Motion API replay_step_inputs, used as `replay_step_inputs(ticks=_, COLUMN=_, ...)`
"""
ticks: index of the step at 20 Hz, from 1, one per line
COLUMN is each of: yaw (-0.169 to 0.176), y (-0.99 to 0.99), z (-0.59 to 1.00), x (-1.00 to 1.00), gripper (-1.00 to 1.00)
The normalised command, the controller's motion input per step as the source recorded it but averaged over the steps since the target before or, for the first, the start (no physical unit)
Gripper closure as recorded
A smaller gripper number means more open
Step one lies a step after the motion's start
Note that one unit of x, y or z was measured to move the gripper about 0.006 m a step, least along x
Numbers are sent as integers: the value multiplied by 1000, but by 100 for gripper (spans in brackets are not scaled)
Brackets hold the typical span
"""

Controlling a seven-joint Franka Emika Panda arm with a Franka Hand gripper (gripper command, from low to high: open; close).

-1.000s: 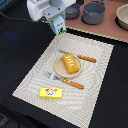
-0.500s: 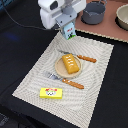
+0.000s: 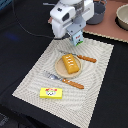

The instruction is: Place the bread, butter, and milk from the table onto the serving area.

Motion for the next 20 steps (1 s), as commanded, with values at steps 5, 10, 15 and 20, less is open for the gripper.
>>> replay_step_inputs(ticks=5, yaw=0, y=235, z=-31, x=214, gripper=-100)
replay_step_inputs(ticks=10, yaw=0, y=124, z=597, x=242, gripper=-100)
replay_step_inputs(ticks=15, yaw=0, y=227, z=740, x=313, gripper=-100)
replay_step_inputs(ticks=20, yaw=-1, y=215, z=755, x=160, gripper=-100)
